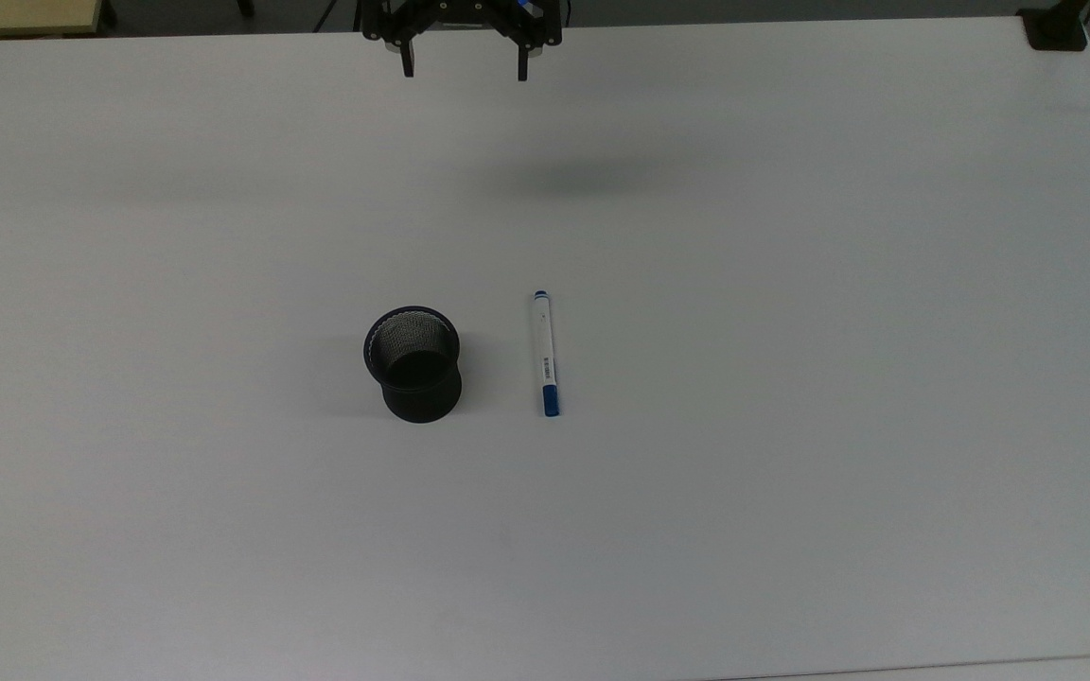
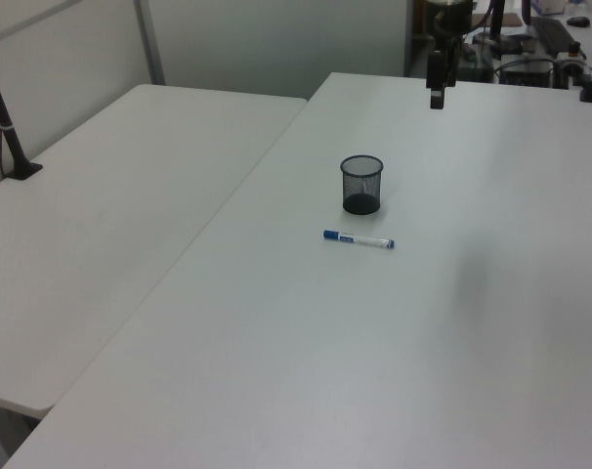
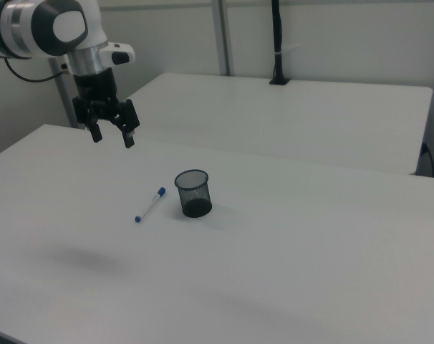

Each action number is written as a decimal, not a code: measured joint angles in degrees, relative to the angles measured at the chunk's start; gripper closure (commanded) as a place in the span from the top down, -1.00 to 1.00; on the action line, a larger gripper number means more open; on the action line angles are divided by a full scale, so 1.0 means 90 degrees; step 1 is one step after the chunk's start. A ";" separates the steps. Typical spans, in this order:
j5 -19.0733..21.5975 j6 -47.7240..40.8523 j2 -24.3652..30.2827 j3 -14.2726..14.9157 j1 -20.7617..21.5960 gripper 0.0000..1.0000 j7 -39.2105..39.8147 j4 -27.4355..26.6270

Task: Insert the marker
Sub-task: 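Move the gripper down over the white blue-capped marker beside the cup, then close the gripper on the marker near its blue cap, then lift the marker and carry it above the black mesh cup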

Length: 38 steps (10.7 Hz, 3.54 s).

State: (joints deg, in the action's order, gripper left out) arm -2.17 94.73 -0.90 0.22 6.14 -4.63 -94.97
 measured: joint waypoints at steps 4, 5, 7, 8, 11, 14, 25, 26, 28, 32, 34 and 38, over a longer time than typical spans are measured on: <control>0.0000 0.0000 -0.0001 0.0005 -0.0013 1.00 0.0000 0.0000; 0.0000 0.0000 -0.0002 0.0005 -0.0013 1.00 0.0000 -0.0001; 0.0000 0.0011 -0.0007 0.0005 -0.0013 1.00 0.0000 -0.0001; 0.0000 0.0107 -0.0019 0.0005 -0.0012 1.00 0.0000 -0.0003; 0.0000 0.0904 -0.0413 -0.0037 0.0023 1.00 0.0002 -0.0048; -0.0121 0.1710 -0.1058 -0.0075 0.0230 1.00 0.0009 -0.0070; -0.0872 0.4393 -0.3069 -0.0094 0.0674 0.30 -0.1537 0.0026; -0.1103 0.4554 -0.3196 -0.0094 0.0732 0.22 -0.1816 0.0030; -0.1502 0.4887 -0.3371 -0.0094 0.0766 -0.05 -0.2324 0.0035; -0.1838 0.4961 -0.3451 -0.0094 0.0765 -0.21 -0.2658 0.0054; -0.1841 0.4961 -0.3452 -0.0094 0.0765 -0.14 -0.2658 0.0058; -0.2067 0.4962 -0.3537 -0.0094 0.0765 -0.45 -0.2663 0.0059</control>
State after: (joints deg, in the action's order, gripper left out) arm -20.77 139.39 -32.73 -0.62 13.03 -28.60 -94.44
